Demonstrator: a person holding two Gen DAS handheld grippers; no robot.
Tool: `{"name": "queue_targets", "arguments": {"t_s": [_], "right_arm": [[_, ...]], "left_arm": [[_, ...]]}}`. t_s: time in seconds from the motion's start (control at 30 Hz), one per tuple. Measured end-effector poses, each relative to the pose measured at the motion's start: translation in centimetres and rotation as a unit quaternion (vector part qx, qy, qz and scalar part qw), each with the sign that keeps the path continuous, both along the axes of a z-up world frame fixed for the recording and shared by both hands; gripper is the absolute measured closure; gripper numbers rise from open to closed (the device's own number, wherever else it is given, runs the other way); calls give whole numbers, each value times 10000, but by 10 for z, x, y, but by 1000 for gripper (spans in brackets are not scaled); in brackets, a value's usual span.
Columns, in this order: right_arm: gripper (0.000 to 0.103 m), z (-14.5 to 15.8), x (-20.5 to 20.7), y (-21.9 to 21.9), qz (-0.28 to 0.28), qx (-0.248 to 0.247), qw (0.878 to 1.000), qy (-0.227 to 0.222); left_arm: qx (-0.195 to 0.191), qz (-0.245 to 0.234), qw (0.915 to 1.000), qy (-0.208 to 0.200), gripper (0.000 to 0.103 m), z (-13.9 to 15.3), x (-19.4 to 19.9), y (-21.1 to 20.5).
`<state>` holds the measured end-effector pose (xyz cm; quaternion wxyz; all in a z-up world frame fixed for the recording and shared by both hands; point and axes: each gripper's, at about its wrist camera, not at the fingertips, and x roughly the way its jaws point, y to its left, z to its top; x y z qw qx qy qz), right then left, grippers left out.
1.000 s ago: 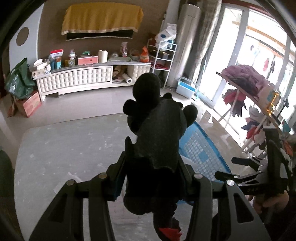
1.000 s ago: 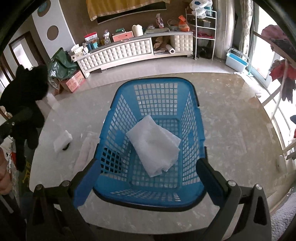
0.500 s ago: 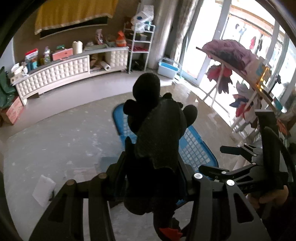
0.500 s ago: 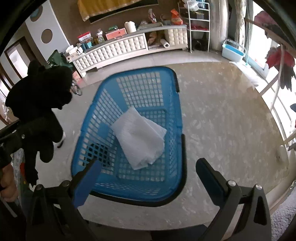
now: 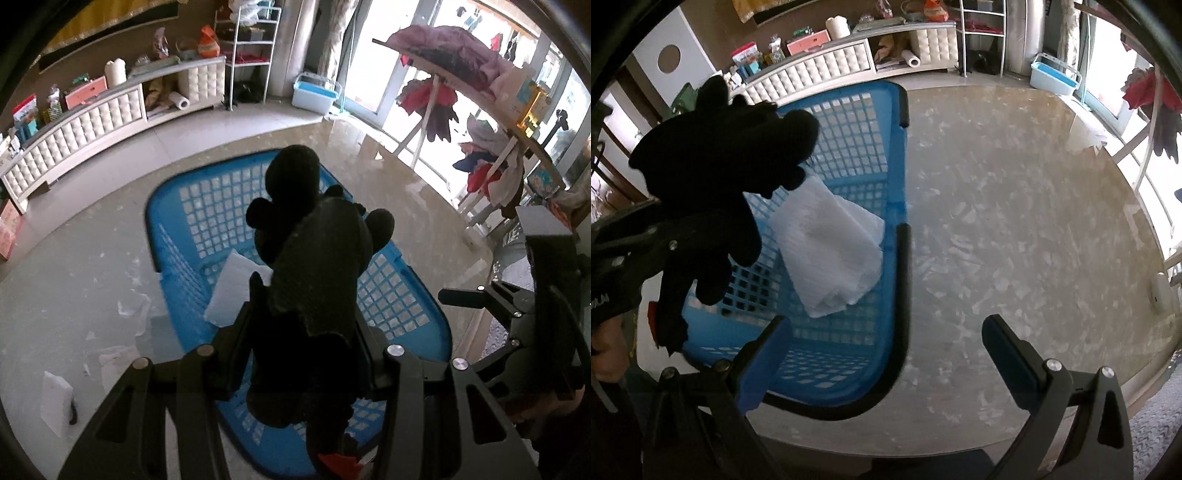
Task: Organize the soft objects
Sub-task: 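Lower the black plush into the basket and open the left tool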
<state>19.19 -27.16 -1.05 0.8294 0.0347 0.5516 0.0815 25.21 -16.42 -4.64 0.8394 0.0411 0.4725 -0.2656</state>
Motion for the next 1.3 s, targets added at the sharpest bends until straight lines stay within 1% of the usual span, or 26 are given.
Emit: {"name": "queue_targets", "arguments": {"t_s": [0.13, 0.17, 0.2, 0.33, 0.5, 0.53, 0.6, 0.7, 0.77, 0.87, 1.03, 1.1, 1.23, 1.3], "right_arm": [[0, -6, 3, -6, 34, -121, 9999, 100], [0, -6, 4, -8, 33, -133, 9998, 121], [0, -7, 5, -11, 24, -200, 9997, 129], [0, -9, 11, -24, -25, -204, 9996, 207], [0, -9, 13, -27, 98, -302, 9993, 210], [0, -10, 14, -26, 124, -374, 9990, 208], [1, -12, 17, -28, 140, -356, 9990, 220], [0, -12, 18, -34, 146, -323, 9991, 221], [0, -12, 23, -36, 156, -298, 9992, 214], [0, -12, 25, -40, 218, -249, 9993, 190], [0, -13, 30, -45, 454, -167, 9988, 121], [1, -13, 32, -46, 543, -141, 9983, 136], [0, -13, 38, -44, 596, -141, 9981, 119], [0, -13, 39, -45, 561, -152, 9982, 130]], "left_arm": [[71, -10, 9998, 176, 57, -13, 7, -7], [90, 3, 9996, 279, 57, -18, 9, -7], [106, 33, 9993, 357, 57, -21, 10, -7], [247, 234, 9977, 593, 57, -33, 12, -7], [247, 284, 9978, 540, 57, -30, 7, -10], [329, 286, 9978, 506, 57, -29, 4, -13], [463, 275, 9973, 495, 57, -31, 2, -16], [533, 279, 9964, 596, 57, -35, 3, -21], [656, 318, 9956, 595, 57, -36, 5, -25], [831, 311, 9947, 512, 57, -39, 8, -30], [656, 192, 9964, 499, 56, -39, 17, -34], [719, 203, 9960, 486, 56, -40, 19, -39], [965, 228, 9942, 425, 52, -43, 18, -44], [959, 215, 9944, 379, 52, -44, 18, -45]]}}
